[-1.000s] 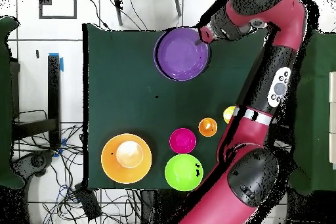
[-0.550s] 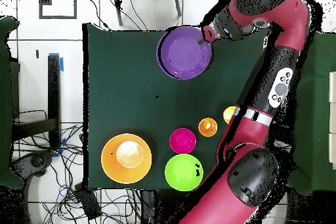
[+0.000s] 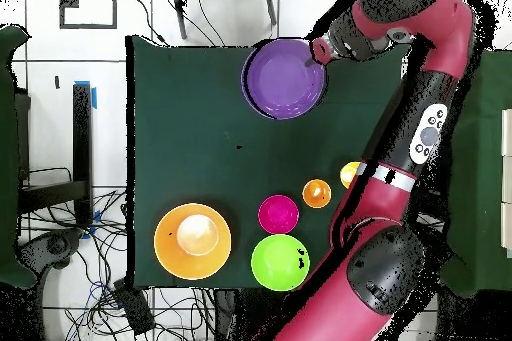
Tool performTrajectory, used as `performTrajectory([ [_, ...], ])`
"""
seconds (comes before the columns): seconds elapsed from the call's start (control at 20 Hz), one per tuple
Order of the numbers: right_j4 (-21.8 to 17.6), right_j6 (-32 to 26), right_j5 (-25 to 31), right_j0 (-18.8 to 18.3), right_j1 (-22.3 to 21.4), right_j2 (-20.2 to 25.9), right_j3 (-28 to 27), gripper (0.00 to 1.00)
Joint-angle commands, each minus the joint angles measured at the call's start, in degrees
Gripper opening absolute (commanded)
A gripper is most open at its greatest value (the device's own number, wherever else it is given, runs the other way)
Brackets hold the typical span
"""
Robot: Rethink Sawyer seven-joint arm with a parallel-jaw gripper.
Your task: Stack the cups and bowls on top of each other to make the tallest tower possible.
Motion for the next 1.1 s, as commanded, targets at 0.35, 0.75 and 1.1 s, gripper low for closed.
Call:
performTrajectory([
  [0.35,-2.25,-8.98,0.93,2.21,-0.15,-1.97,-0.96,0.00],
  [0.75,-2.77,-9.01,0.86,2.19,-0.20,-1.89,-1.23,1.00],
  [1.1,-2.61,-8.72,0.50,2.23,-0.13,-1.78,-1.24,1.00],
])
